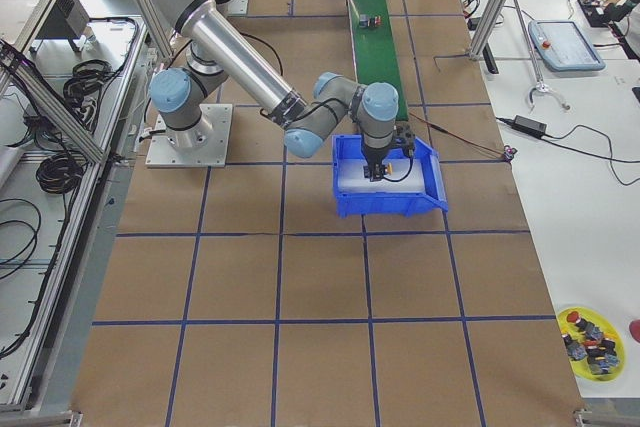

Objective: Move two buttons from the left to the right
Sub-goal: 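Lower the yellow button into the bin and open the right gripper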

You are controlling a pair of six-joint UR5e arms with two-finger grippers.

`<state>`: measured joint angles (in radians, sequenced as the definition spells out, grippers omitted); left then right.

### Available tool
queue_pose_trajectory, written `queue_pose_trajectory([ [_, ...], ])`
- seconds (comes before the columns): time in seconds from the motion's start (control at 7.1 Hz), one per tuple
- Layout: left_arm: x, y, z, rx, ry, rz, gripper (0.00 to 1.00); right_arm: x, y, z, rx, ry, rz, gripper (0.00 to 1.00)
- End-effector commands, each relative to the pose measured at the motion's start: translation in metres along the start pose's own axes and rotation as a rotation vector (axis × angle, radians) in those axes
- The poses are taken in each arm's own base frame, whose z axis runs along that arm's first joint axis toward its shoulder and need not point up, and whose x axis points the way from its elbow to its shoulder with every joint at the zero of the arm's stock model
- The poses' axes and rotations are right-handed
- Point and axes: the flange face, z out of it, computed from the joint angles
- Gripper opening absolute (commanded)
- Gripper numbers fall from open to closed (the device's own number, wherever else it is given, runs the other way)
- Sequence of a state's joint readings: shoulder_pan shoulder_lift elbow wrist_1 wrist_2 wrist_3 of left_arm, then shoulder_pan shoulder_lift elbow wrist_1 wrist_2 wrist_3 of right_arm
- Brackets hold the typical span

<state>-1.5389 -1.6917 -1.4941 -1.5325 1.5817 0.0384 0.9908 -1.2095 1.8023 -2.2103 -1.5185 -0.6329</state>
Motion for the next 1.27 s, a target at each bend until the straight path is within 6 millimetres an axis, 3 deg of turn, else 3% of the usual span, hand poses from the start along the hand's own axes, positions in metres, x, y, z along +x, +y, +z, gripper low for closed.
queue_pose_trajectory([
  [0.0,0.001,0.001,-0.001,0.000,0.000,0.001,1.00,-0.009,0.016,0.024,-0.042,-0.032,0.010,0.05],
  [0.14,0.002,0.005,-0.004,0.004,0.000,0.000,1.00,-0.009,0.017,0.025,-0.046,-0.029,0.011,0.15],
  [0.28,0.003,0.012,-0.006,0.001,-0.001,0.000,1.00,-0.008,0.011,0.018,-0.002,-0.009,0.006,0.79],
  [0.42,0.003,0.016,-0.004,-0.002,0.000,0.000,1.00,-0.005,0.007,0.012,0.026,0.014,0.004,0.99],
  [0.84,0.003,0.016,-0.003,0.000,0.000,0.000,1.00,-0.004,0.006,0.009,0.030,0.017,0.005,1.00],
  [1.13,0.003,0.016,-0.003,0.001,0.000,0.001,1.00,0.000,-0.003,-0.014,0.050,0.034,0.008,1.00],
])
